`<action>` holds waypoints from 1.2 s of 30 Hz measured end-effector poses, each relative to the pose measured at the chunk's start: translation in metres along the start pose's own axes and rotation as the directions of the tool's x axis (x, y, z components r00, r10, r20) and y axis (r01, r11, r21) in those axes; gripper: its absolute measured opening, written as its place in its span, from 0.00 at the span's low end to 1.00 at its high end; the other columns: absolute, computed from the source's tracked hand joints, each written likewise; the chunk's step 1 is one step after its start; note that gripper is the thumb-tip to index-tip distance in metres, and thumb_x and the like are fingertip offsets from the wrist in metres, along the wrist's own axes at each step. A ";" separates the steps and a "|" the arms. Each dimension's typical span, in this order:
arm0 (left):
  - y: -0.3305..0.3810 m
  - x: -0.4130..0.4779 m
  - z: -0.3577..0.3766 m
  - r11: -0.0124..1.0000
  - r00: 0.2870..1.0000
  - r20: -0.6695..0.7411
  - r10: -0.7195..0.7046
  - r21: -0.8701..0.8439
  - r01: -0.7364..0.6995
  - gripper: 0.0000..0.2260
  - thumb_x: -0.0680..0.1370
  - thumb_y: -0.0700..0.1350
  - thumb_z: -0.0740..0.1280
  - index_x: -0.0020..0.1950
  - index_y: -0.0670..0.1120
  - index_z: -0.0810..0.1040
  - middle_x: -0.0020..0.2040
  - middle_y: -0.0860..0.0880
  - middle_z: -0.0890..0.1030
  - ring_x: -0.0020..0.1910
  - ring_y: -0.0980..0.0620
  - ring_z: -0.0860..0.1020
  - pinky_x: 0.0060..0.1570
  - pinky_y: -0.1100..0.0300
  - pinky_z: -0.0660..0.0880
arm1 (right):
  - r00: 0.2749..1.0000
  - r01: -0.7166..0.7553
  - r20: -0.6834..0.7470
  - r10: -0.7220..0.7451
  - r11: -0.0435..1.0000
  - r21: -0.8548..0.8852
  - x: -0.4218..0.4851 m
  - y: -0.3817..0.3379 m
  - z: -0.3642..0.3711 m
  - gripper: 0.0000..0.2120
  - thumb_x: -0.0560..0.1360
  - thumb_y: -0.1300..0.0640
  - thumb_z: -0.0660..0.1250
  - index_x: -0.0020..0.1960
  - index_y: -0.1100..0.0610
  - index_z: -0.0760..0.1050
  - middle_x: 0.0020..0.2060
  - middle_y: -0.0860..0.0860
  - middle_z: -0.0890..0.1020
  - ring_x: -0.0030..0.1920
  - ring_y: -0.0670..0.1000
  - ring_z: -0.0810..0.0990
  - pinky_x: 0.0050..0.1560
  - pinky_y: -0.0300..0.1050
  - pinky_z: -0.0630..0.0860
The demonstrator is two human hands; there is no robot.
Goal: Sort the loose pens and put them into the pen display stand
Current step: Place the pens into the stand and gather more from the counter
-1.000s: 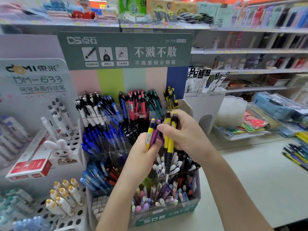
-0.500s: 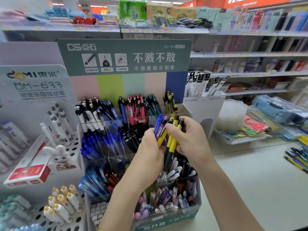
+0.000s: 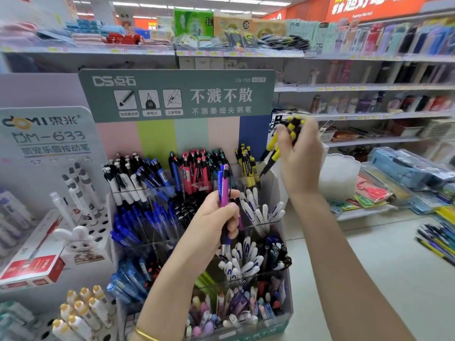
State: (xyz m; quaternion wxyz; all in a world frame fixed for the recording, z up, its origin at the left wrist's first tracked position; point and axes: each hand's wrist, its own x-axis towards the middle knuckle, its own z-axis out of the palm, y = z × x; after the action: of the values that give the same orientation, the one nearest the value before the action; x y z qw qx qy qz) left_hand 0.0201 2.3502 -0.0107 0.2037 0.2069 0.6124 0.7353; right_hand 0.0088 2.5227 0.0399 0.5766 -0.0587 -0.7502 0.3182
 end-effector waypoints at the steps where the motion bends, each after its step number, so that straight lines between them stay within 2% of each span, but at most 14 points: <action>1: 0.001 0.000 0.001 0.999 1.000 0.026 0.002 -0.045 -0.001 0.11 0.81 0.34 0.56 0.61 0.43 0.72 0.34 0.49 0.70 0.30 0.55 0.67 0.32 0.60 0.66 | 0.999 0.044 0.011 -0.044 0.999 -0.019 0.000 0.000 0.005 0.08 0.78 0.60 0.64 0.51 0.65 0.71 0.37 0.47 0.71 0.33 0.42 0.65 0.38 0.23 0.64; 3: 0.003 -0.001 0.001 0.992 0.998 0.065 -0.004 -0.128 0.013 0.12 0.81 0.34 0.56 0.62 0.42 0.73 0.35 0.49 0.73 0.31 0.54 0.68 0.33 0.60 0.67 | 0.992 0.102 0.074 -0.100 0.994 -0.030 0.000 0.002 0.014 0.10 0.78 0.60 0.64 0.53 0.67 0.71 0.39 0.49 0.72 0.36 0.44 0.67 0.37 0.24 0.64; 6: 0.004 0.001 -0.002 0.978 0.996 0.080 -0.027 -0.206 0.043 0.14 0.81 0.33 0.55 0.64 0.42 0.72 0.36 0.48 0.75 0.30 0.54 0.68 0.31 0.61 0.67 | 0.972 0.133 0.206 -0.111 0.986 -0.096 -0.003 0.009 0.028 0.10 0.79 0.58 0.63 0.54 0.65 0.71 0.39 0.50 0.73 0.36 0.49 0.71 0.34 0.35 0.62; 9: 0.003 0.001 -0.004 0.970 0.997 0.062 -0.055 -0.234 0.068 0.16 0.80 0.32 0.52 0.64 0.43 0.71 0.34 0.47 0.75 0.27 0.54 0.67 0.27 0.62 0.65 | 0.957 0.120 0.276 -0.085 0.986 -0.112 -0.007 0.019 0.038 0.10 0.80 0.57 0.62 0.56 0.64 0.70 0.39 0.51 0.73 0.37 0.50 0.72 0.36 0.42 0.68; 15: 0.002 -0.003 -0.008 0.969 0.994 0.068 -0.087 -0.225 0.100 0.17 0.79 0.31 0.50 0.62 0.40 0.72 0.32 0.46 0.75 0.24 0.54 0.66 0.24 0.63 0.64 | 0.980 0.071 0.187 -0.064 0.997 -0.029 0.002 0.029 0.040 0.10 0.80 0.58 0.62 0.53 0.65 0.70 0.37 0.51 0.73 0.34 0.49 0.70 0.33 0.29 0.65; 20: 0.000 -0.004 -0.008 0.973 0.993 0.072 -0.093 -0.205 0.106 0.17 0.79 0.31 0.50 0.61 0.40 0.73 0.33 0.46 0.75 0.25 0.54 0.66 0.24 0.63 0.64 | 0.994 0.082 0.065 -0.083 0.997 0.004 0.017 0.024 0.039 0.12 0.79 0.57 0.61 0.53 0.67 0.71 0.37 0.52 0.75 0.34 0.49 0.70 0.33 0.36 0.61; 23: 0.000 -0.004 -0.006 0.971 0.992 0.075 -0.098 -0.210 0.111 0.17 0.79 0.32 0.50 0.61 0.40 0.73 0.33 0.46 0.75 0.25 0.54 0.66 0.24 0.63 0.64 | 0.994 0.110 0.014 -0.111 0.994 0.012 0.018 0.023 0.039 0.12 0.79 0.57 0.61 0.54 0.68 0.70 0.38 0.53 0.76 0.35 0.50 0.72 0.34 0.36 0.64; 25: 0.000 -0.003 -0.005 0.966 0.992 0.075 -0.104 -0.231 0.118 0.17 0.79 0.32 0.50 0.62 0.40 0.73 0.33 0.46 0.75 0.25 0.54 0.66 0.24 0.63 0.64 | 0.993 0.108 0.056 -0.107 0.994 -0.020 0.014 0.025 0.041 0.12 0.79 0.57 0.61 0.53 0.67 0.70 0.38 0.54 0.76 0.35 0.51 0.73 0.35 0.39 0.66; 28: -0.002 -0.002 -0.004 0.951 0.989 0.092 -0.115 -0.277 0.137 0.17 0.79 0.33 0.50 0.62 0.40 0.74 0.34 0.46 0.75 0.26 0.54 0.66 0.24 0.63 0.63 | 0.968 0.081 0.246 -0.040 0.983 -0.162 -0.003 0.035 0.045 0.11 0.80 0.56 0.62 0.52 0.65 0.71 0.39 0.57 0.76 0.36 0.55 0.76 0.34 0.48 0.71; 29: -0.002 -0.003 -0.004 0.947 0.988 0.101 -0.115 -0.289 0.140 0.18 0.79 0.34 0.50 0.63 0.40 0.73 0.35 0.46 0.75 0.26 0.54 0.66 0.24 0.63 0.64 | 0.959 0.076 0.283 -0.006 0.968 -0.239 -0.008 0.038 0.046 0.11 0.80 0.55 0.61 0.52 0.65 0.71 0.40 0.58 0.77 0.37 0.56 0.76 0.34 0.47 0.69; 32: -0.001 -0.004 -0.003 0.941 0.986 0.122 -0.110 -0.306 0.143 0.18 0.79 0.34 0.49 0.64 0.40 0.73 0.34 0.47 0.74 0.26 0.54 0.66 0.24 0.63 0.63 | 0.962 0.098 0.270 0.032 0.886 -0.453 -0.018 0.043 0.043 0.14 0.81 0.51 0.58 0.50 0.62 0.74 0.46 0.57 0.77 0.42 0.55 0.74 0.37 0.44 0.62; 34: -0.001 -0.006 -0.004 0.938 0.985 0.136 -0.105 -0.316 0.144 0.18 0.79 0.35 0.49 0.64 0.39 0.72 0.33 0.47 0.73 0.26 0.55 0.66 0.25 0.63 0.63 | 0.944 0.060 0.314 0.101 0.883 -0.466 -0.022 0.046 0.041 0.17 0.81 0.49 0.55 0.49 0.61 0.76 0.49 0.56 0.74 0.48 0.56 0.73 0.39 0.44 0.62; 36: -0.002 -0.007 -0.003 0.935 0.984 0.152 -0.097 -0.324 0.143 0.19 0.79 0.36 0.49 0.64 0.39 0.72 0.33 0.47 0.73 0.26 0.55 0.66 0.25 0.63 0.64 | 0.928 0.007 0.344 0.145 0.914 -0.405 -0.026 0.048 0.035 0.18 0.81 0.48 0.55 0.53 0.60 0.76 0.51 0.55 0.74 0.51 0.56 0.73 0.42 0.44 0.65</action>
State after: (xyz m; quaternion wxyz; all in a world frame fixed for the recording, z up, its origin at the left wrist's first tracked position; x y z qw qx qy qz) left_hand 0.0244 2.3436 -0.0132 0.3208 0.1804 0.4755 0.7990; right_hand -0.0277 2.5338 -0.0125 0.3901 -0.1414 -0.8910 0.1843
